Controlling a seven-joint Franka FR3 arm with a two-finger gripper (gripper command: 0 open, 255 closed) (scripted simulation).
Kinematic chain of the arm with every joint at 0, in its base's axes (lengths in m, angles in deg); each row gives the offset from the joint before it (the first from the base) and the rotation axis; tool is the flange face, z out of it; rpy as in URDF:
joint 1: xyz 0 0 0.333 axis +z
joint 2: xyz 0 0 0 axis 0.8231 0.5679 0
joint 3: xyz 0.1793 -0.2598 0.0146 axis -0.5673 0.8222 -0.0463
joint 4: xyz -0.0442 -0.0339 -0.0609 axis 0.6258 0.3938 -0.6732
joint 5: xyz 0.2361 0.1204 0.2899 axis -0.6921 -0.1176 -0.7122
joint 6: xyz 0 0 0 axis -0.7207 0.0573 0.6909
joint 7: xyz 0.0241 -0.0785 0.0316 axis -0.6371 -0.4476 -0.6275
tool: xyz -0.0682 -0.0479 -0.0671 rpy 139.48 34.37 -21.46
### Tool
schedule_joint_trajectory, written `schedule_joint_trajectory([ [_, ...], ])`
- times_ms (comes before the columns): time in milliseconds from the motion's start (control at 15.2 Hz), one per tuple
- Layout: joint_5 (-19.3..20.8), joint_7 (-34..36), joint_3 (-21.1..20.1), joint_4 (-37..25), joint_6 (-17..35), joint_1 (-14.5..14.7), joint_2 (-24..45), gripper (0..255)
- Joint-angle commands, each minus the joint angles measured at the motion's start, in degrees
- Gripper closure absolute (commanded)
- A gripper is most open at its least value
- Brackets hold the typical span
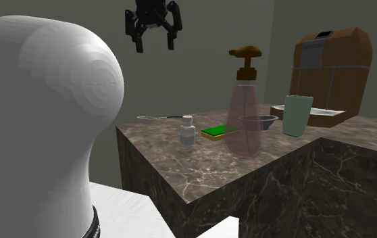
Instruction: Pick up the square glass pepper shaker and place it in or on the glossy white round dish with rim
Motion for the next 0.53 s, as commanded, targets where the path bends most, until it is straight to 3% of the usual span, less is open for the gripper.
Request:
schedule_joint_trajectory([
  [0,0.00,0.00,0.00,0.00,0.00,0.00,0.00,0],
  [462,2.60,-6.28,4.34,7.02,12.88,-0.73,7.03,0],
])
